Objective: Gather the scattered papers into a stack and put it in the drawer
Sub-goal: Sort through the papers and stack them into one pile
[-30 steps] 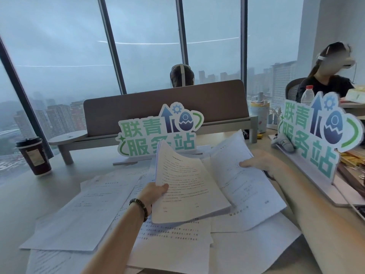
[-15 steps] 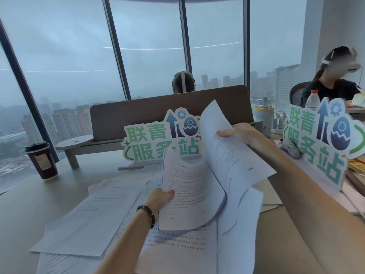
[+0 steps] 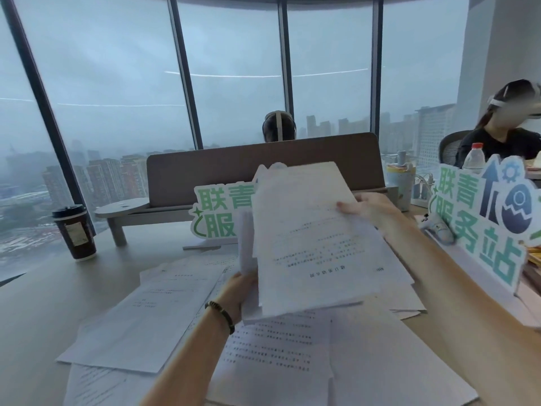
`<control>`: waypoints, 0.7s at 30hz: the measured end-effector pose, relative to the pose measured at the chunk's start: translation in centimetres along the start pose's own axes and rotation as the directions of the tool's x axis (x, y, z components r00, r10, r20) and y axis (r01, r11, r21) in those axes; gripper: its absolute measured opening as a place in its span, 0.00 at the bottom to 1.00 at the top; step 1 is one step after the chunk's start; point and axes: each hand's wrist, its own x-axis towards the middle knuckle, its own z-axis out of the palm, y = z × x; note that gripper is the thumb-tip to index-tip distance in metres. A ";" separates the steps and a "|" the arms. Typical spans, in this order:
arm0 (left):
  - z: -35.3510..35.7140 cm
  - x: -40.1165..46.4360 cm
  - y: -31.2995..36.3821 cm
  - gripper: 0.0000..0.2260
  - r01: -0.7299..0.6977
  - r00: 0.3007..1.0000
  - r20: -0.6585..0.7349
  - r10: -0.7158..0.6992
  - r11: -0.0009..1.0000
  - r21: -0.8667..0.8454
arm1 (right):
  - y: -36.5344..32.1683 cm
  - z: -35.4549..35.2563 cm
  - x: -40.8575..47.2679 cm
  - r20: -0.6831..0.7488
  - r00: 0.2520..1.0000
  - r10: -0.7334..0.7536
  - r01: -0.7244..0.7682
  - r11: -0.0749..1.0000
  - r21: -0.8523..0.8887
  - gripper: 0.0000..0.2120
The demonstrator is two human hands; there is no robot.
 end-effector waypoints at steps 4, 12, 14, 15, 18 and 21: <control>0.5 -0.8 0.8 0.13 -0.031 0.995 0.094 0.044 0.990 -0.136 | 4.5 0.2 0.1 -0.070 0.996 0.052 -0.058 0.995 -0.087 0.12; 1.1 -1.7 1.0 0.15 -0.065 0.986 0.148 0.078 0.994 -0.088 | 8.7 3.6 -0.9 -0.074 0.986 0.152 -0.158 0.985 -0.074 0.13; 0.9 -1.6 0.9 0.15 -0.046 0.984 0.164 0.063 0.993 -0.106 | 9.0 4.1 -1.4 0.035 0.977 0.212 -0.213 0.977 0.026 0.06; 0.8 -1.5 0.9 0.15 -0.035 0.983 0.173 0.054 0.993 -0.110 | 9.1 4.3 -1.6 0.074 0.973 0.217 -0.222 0.973 0.068 0.05; 0.6 -1.4 0.8 0.16 -0.015 0.975 0.218 0.037 0.994 -0.105 | 9.1 4.4 -1.7 0.053 0.988 0.143 -0.149 0.980 0.131 0.13; 0.9 -1.5 0.9 0.16 -0.023 0.972 0.228 0.055 0.990 -0.139 | 7.9 4.0 -2.4 -0.032 0.999 0.024 -0.020 0.992 0.123 0.13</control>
